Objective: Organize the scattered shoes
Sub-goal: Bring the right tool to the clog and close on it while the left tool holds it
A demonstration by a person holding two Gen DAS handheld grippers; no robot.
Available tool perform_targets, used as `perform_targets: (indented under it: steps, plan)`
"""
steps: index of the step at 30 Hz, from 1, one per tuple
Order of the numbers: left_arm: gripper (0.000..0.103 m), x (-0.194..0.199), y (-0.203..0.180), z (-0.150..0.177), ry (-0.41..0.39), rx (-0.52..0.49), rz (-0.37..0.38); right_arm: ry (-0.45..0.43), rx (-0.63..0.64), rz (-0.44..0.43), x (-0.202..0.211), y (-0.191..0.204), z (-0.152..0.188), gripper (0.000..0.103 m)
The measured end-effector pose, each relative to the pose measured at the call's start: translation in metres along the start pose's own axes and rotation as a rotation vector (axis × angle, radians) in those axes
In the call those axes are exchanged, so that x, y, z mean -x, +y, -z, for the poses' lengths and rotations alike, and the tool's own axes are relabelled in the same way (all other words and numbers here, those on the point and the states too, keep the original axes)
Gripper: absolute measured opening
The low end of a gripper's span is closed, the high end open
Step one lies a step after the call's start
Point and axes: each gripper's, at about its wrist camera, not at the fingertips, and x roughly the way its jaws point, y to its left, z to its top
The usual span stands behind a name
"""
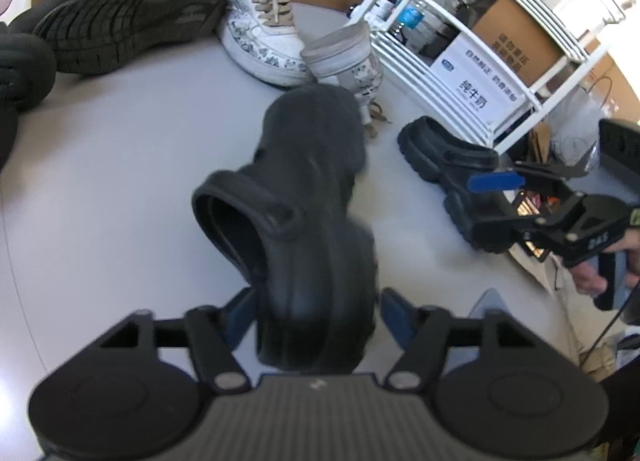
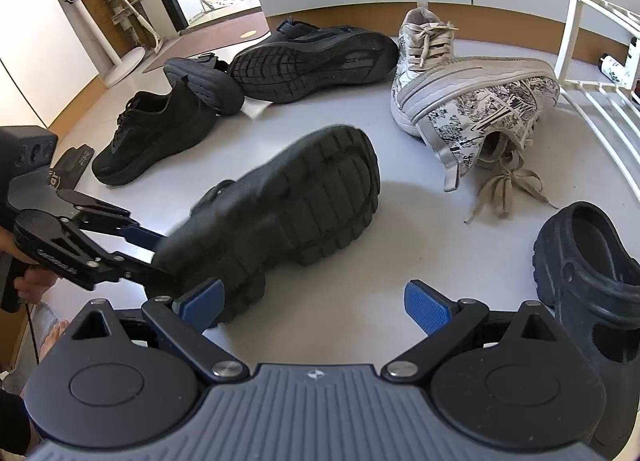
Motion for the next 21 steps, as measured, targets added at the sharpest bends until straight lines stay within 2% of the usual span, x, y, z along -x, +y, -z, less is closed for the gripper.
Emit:
perform_targets:
  steps: [2, 13, 14, 17, 21]
  plan:
    - [0.086, 0.004, 0.001, 0.0, 0.008, 0.011, 0.017, 0.004, 0.002, -0.002, 0.0, 0.0, 0.0, 0.099]
    - [0.087, 0.028, 0.013, -0.012, -0.033, 0.06, -0.074, -0.008, 0.034, -0.018, -0.01, 0.014, -0.017, 0.099]
    - [0.087, 0.029, 0.014, -0.013, -0.036, 0.064, -0.077, -0.01, 0.039, -0.013, -0.012, 0.017, -0.02, 0.098]
    - [0.088, 0.036, 0.019, -0.015, -0.046, 0.072, -0.077, -0.014, 0.047, 0.016, -0.017, 0.024, -0.027, 0.085]
    - [0.088, 0.046, 0.023, -0.015, -0.057, 0.066, -0.094, 0.017, 0.044, 0.018, -0.03, 0.033, -0.036, 0.083]
